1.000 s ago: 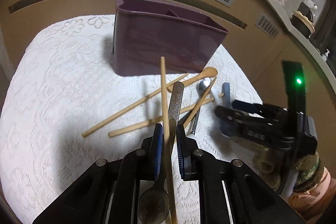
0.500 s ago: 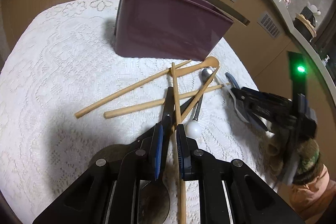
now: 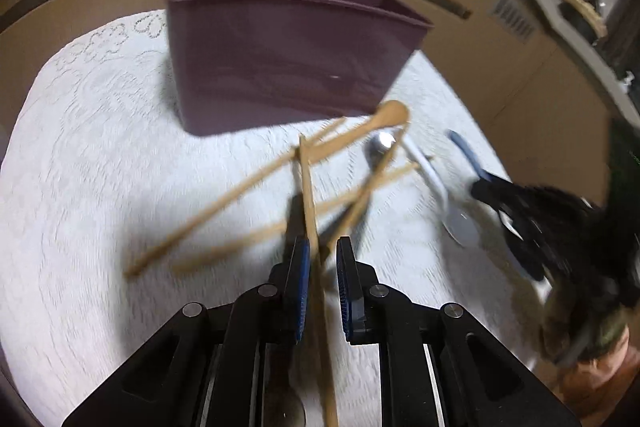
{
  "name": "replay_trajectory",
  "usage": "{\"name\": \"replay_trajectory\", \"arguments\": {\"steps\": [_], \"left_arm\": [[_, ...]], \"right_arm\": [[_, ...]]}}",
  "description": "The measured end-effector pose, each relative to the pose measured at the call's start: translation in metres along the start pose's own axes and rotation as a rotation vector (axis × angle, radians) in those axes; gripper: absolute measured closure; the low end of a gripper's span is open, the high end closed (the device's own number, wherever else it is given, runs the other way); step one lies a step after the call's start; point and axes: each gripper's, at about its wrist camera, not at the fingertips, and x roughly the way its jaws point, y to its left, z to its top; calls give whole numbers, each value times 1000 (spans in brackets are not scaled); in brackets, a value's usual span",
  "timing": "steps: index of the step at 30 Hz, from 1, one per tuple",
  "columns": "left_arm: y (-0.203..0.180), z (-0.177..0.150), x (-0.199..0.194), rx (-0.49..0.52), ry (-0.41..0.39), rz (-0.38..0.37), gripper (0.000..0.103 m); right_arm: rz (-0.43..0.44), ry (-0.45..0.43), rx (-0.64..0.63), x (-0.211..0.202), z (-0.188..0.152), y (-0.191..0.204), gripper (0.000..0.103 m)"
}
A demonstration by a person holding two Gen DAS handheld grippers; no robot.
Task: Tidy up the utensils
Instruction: 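Close the left tool on the wooden chopstick while the right tool grasps the blue spoon, then lift the chopstick with the left tool while the right tool lifts the blue spoon over the caddy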
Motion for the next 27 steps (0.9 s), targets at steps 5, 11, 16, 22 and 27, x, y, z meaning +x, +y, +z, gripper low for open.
{"name": "replay_trajectory", "arguments": {"steps": [5, 11, 16, 22, 27], "left_arm": [[-15, 22, 21, 70, 71, 147, 88], [-22, 21, 24, 159, 56, 245, 91], [-13, -4, -14, 80, -53, 152, 92], [-16, -35, -83, 51, -261, 96, 92], [-21, -39, -128, 55, -390, 78, 93]], "right_arm": [[32, -19, 3, -4, -10, -3, 94], [73, -16, 33, -3, -16, -7, 94], [81, -39, 29, -15, -16, -4, 94], [78, -74, 1, -37, -14, 7, 94], [76, -111, -26, -58, -12, 18, 94]]}}
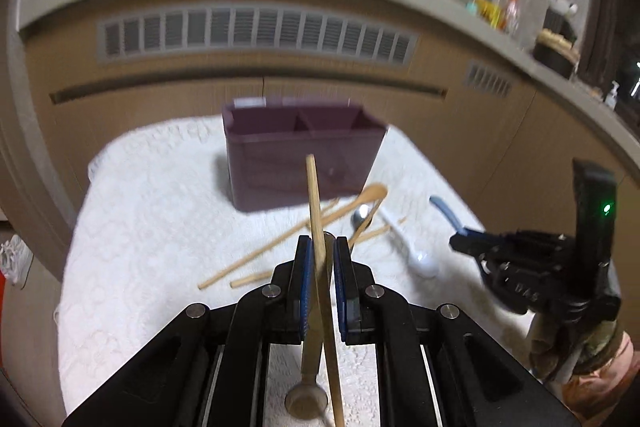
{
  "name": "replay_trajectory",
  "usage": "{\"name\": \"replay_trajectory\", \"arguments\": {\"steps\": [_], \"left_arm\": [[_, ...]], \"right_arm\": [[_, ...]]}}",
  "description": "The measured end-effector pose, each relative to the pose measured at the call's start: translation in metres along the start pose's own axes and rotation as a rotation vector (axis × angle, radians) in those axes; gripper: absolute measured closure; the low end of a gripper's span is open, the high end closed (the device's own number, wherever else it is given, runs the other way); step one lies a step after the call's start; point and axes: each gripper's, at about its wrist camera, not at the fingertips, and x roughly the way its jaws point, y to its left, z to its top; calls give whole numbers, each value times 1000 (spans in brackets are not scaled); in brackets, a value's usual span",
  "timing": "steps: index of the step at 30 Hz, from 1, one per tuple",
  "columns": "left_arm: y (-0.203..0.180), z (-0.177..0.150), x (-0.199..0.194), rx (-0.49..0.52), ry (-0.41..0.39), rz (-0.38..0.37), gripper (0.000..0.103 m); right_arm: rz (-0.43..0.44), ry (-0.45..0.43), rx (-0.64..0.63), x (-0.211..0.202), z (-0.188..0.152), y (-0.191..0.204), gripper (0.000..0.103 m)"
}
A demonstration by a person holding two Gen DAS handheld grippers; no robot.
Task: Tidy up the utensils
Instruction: 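Lift the chopstick with the left tool while the right tool lifts the blue spoon over the caddy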
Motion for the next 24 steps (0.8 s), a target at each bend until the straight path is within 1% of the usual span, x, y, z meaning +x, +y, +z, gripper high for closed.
{"name": "replay_trajectory", "arguments": {"steps": [1, 4, 8, 13, 15, 20, 24], "left_arm": [[1, 1, -7, -1, -12, -2, 96], [-2, 4, -20, -4, -49, -13, 97], [-6, 6, -34, 8, -78, -23, 97], [-4, 10, -38, 2, -88, -13, 97], [-4, 13, -43, -2, -96, -20, 97], [-15, 30, -61, 37, -174, -26, 97], [-22, 58, -75, 65, -254, -29, 97]], "right_arm": [[0, -7, -5, -4, 1, 2, 94], [-12, -26, -24, -12, 3, 7, 94], [-22, -37, -39, -20, 5, 12, 94], [-18, -53, -48, -28, 7, 17, 94], [-9, -58, -51, -31, 9, 18, 94], [30, -104, -52, -40, 22, 20, 94], [56, -169, -60, -50, 45, 21, 94]]}}
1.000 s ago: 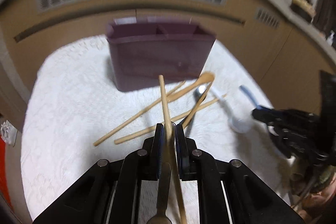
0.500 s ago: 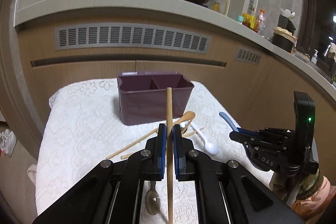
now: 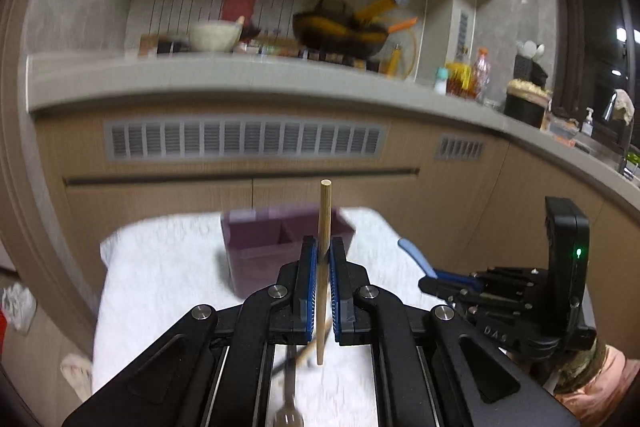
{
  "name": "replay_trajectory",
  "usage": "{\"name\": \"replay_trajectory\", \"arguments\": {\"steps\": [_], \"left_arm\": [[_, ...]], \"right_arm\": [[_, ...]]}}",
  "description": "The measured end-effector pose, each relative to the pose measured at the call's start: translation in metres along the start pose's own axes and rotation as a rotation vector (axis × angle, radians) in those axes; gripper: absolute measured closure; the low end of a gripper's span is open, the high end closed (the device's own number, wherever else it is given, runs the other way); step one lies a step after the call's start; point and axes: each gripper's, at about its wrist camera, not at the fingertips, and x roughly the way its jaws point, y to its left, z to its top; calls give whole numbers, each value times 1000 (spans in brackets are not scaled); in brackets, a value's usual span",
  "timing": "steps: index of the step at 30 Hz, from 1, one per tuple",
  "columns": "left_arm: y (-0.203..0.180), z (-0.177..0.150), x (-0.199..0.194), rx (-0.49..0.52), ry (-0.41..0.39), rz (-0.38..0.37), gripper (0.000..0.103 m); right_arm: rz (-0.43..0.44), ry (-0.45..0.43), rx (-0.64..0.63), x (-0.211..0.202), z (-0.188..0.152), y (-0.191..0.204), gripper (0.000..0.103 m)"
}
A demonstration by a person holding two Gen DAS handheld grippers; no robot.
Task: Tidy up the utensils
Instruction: 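Lift the chopstick with the left tool while the right tool lifts the blue spoon over the caddy, then lower the chopstick and blue spoon into the purple caddy and open both tools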
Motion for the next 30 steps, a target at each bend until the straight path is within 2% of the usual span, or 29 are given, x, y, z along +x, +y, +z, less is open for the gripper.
{"name": "replay_trajectory", "arguments": {"steps": [3, 8, 10, 13, 17, 21, 25, 30], "left_arm": [[0, 31, -2, 17, -67, 5, 97], [-1, 91, 7, 90, -172, 43, 97], [4, 110, 16, 99, -198, 44, 97], [16, 129, 34, 92, -212, 36, 97], [33, 141, 62, 74, -197, 21, 97], [53, 140, 91, 60, -172, 33, 97], [67, 132, 122, 47, -135, 42, 97], [79, 111, 162, 19, -74, 26, 97]], "right_arm": [[12, -67, -9, -6, 30, -4, 94], [62, -232, -30, -10, 104, -15, 94], [70, -280, -34, 1, 128, -21, 93], [92, -296, -32, 27, 147, -27, 93], [108, -268, -17, 76, 158, -31, 93], [110, -246, -25, 117, 155, -32, 93], [112, -216, -48, 159, 149, -32, 93], [73, -167, -74, 199, 134, -32, 93]]}}
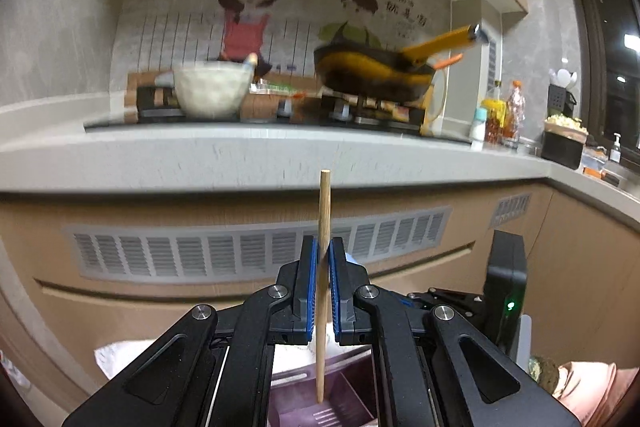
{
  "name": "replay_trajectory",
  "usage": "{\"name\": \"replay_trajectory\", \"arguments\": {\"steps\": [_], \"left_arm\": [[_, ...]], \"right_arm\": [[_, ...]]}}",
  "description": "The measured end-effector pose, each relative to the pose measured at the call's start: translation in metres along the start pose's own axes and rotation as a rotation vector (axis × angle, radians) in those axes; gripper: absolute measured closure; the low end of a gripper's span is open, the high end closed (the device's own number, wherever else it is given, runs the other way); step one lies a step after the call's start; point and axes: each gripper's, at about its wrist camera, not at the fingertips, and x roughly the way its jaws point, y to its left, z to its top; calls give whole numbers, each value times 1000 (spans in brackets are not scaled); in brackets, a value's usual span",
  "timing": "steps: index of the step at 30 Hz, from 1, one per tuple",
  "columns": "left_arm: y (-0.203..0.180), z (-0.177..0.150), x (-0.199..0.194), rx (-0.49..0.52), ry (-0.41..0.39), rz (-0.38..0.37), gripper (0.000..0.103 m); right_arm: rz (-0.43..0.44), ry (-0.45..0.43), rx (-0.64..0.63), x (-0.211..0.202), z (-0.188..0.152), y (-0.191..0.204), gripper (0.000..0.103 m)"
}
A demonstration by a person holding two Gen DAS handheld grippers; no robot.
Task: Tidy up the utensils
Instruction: 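Lower the chopstick and blue spoon into the purple caddy and open both tools, then reach the left tool to the black-handled metal spoon and grasp it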
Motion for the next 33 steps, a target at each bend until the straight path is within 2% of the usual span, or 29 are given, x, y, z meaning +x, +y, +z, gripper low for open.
{"name": "replay_trajectory", "arguments": {"steps": [3, 6, 9, 11, 16, 18, 20, 25, 27, 31, 33], "left_arm": [[5, -19, 18, -16, 52, -11, 97], [8, -39, 28, -30, 95, -10, 97], [4, -61, 35, -30, 151, -12, 95], [3, -71, 36, -37, 175, -15, 95], [4, -95, 25, -79, 220, 10, 94], [5, -104, 17, -92, 236, 21, 89], [6, -114, 9, -100, 258, 29, 79], [5, -142, -12, -114, 312, 47, 75], [4, -151, -19, -118, 330, 45, 73], [-3, -174, -35, -98, 379, 35, 59], [-8, -187, -42, -86, 411, 33, 56]], "right_arm": [[-31, 30, -31, 13, -14, 2, 93], [-69, 2, -101, 7, -20, 12, 93], [-78, 23, -160, 0, -21, 24, 79], [-81, 43, -185, -8, -28, 30, 76], [-64, 108, -133, -39, -46, 27, 75], [-58, 138, -102, -56, -57, 24, 70], [-70, 171, -90, -72, -72, 23, 63], [-90, 256, -78, -101, -103, 22, 47], [-96, 298, -75, -107, -118, 23, 46], [-76, 408, -24, -102, -141, 30, 46], [-63, 458, 14, -98, -153, 35, 46]]}}
